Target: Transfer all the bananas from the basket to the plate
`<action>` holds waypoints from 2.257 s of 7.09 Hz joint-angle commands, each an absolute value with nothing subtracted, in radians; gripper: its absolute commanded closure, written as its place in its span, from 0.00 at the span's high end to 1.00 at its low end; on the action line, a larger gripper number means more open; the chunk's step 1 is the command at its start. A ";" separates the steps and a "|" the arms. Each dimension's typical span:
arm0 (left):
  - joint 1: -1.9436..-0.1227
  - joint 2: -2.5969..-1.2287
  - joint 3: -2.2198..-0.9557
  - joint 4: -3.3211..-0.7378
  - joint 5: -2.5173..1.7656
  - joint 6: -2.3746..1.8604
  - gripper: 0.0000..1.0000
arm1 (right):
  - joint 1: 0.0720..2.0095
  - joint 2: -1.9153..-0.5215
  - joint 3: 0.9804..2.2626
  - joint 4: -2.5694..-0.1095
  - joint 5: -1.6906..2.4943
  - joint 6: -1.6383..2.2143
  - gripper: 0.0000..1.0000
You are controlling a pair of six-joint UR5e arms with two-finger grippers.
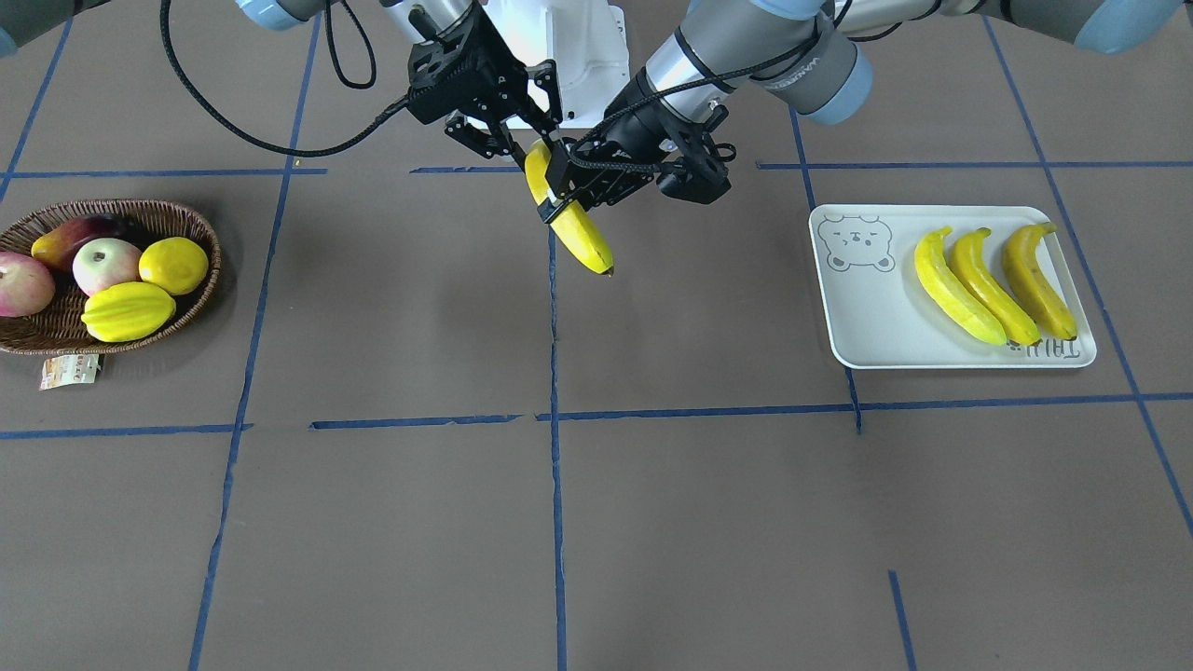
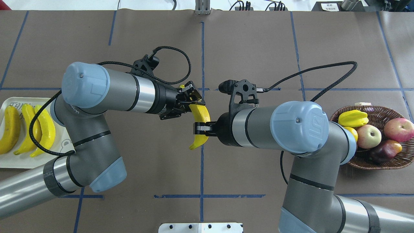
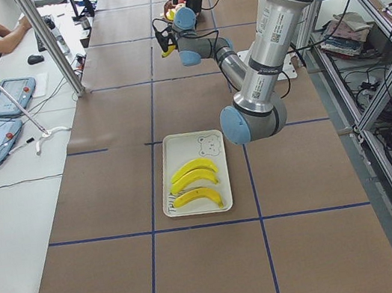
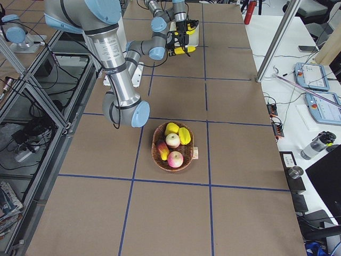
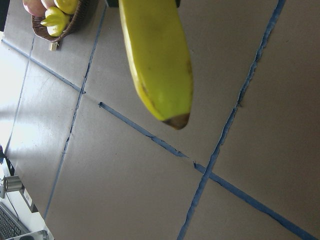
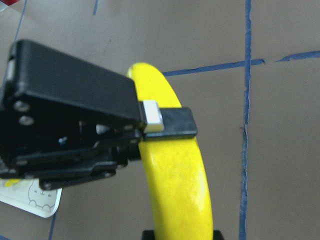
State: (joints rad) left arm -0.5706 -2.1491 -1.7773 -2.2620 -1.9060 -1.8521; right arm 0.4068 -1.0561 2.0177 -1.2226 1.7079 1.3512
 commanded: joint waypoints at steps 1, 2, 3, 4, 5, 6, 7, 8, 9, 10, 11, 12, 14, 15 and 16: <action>-0.572 -2.149 -1.778 -2.263 -1.907 -1.848 0.00 | 0.408 -1.060 2.029 -1.223 1.710 1.351 1.00; -0.572 -2.148 -1.778 -2.261 -1.907 -1.844 0.00 | 0.410 -1.068 2.042 -1.224 1.713 1.351 1.00; -0.577 -2.145 -1.778 -2.253 -1.907 -1.841 0.00 | 0.413 -1.071 2.052 -1.242 1.715 1.350 1.00; -0.587 -2.140 -1.772 -2.241 -1.907 -1.835 0.00 | 0.416 -1.072 2.086 -1.294 1.718 1.350 1.00; -0.600 -2.113 -1.766 -2.190 -1.913 -1.794 0.00 | 0.419 -1.075 2.115 -1.343 1.718 1.348 1.00; -0.606 -2.082 -1.776 -2.090 -1.913 -1.690 0.00 | 0.428 -1.081 2.121 -1.360 1.717 1.348 1.00; -0.632 -2.042 -1.813 -1.960 -1.914 -1.602 0.00 | 0.429 -1.110 2.134 -1.361 1.715 1.348 1.00; -0.644 -1.973 -1.865 -1.865 -1.916 -1.527 0.00 | 0.431 -1.126 2.135 -1.361 1.709 1.348 1.00; -0.662 -1.898 -1.899 -1.839 -1.914 -1.464 0.00 | 0.431 -1.127 2.132 -1.361 1.707 1.348 1.00; -0.684 -1.814 -1.932 -1.839 -1.919 -1.422 0.00 | 0.433 -1.129 2.129 -1.362 1.706 1.350 1.00; -0.705 -1.755 -1.933 -1.836 -1.922 -1.381 0.00 | 0.436 -1.132 2.131 -1.367 1.703 1.350 1.00; -0.715 -1.699 -1.922 -1.836 -1.921 -1.343 0.00 | 0.439 -1.143 2.132 -1.367 1.706 1.350 1.00; -0.716 -1.669 -1.884 -1.838 -1.917 -1.335 0.00 | 0.454 -1.144 2.137 -1.394 1.704 1.350 1.00; -0.716 -1.669 -1.862 -1.838 -1.914 -1.335 0.00 | 0.459 -1.144 2.138 -1.402 1.706 1.350 1.00; -0.716 -1.672 -1.843 -1.838 -1.910 -1.335 0.00 | 0.465 -1.146 2.138 -1.402 1.709 1.350 1.00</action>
